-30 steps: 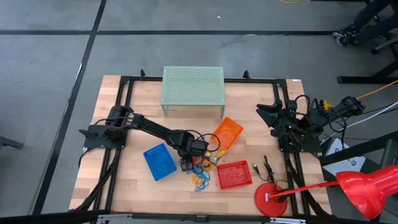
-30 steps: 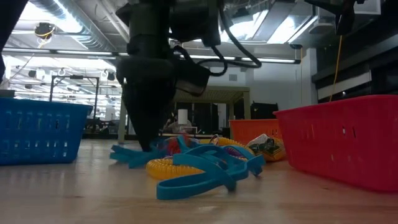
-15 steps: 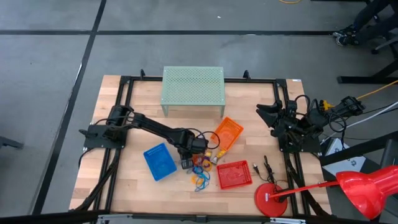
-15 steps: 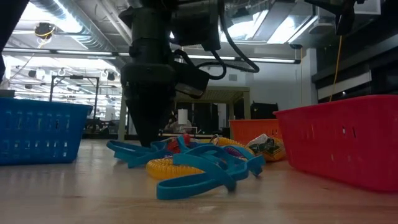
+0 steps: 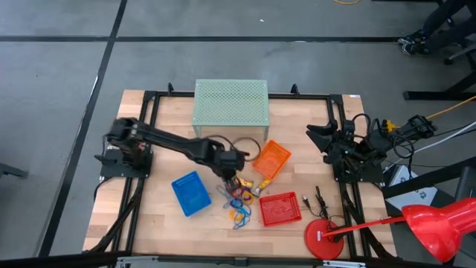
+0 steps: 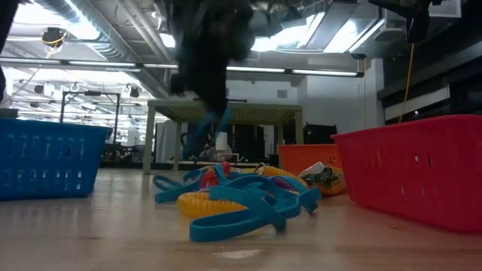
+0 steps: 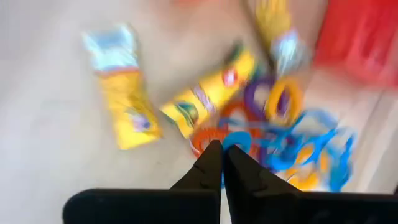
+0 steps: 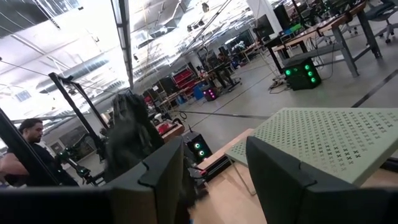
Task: Pick & Place Office Desk Supplies
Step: Put the blue rubberband into the blue bin
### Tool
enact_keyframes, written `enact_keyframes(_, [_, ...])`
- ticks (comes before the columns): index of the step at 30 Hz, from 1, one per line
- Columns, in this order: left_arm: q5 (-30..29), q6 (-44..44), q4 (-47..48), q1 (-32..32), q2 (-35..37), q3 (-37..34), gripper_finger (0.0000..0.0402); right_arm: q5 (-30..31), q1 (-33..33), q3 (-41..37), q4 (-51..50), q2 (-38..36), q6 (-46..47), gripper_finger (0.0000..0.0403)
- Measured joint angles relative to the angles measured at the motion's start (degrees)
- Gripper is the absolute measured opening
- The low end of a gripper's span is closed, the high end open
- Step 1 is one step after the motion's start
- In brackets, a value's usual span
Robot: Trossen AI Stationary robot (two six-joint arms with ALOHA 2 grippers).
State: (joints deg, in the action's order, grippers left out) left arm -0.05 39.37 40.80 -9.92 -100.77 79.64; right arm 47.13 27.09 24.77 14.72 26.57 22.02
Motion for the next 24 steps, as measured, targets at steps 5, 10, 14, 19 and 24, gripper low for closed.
enact_keyframes(5, [-10.71, 7.31, 1.32, -2.08, 10.16, 0.15, 0.0003, 0.0, -0.01, 0.0, -0.88, 0.0, -0.02, 0.0178])
enact_keyframes(10, [-15.26, 15.42, 11.35, -7.56, 15.56, 0.15, 0.0002, 0.0, -0.02, 0.0, -0.9, -0.02, -0.02, 0.0178])
enact_keyframes(14, [-14.07, 22.98, 18.91, -14.04, 15.91, -0.36, 0.0002, 0.0, -0.02, 0.0, -1.12, 0.0, -0.07, 0.0178])
enact_keyframes(19, [-15.04, 33.07, 18.63, -21.2, 15.91, -4.87, 0.0002, 0.0, -0.01, 0.0, -1.17, 0.0, -0.15, 0.0178])
enact_keyframes(24, [-18.45, 42.15, 15.2, -24.77, 15.8, -13.13, 0.0002, 0.0, -0.02, 0.0, -1.2, 0.0, -0.15, 0.0178])
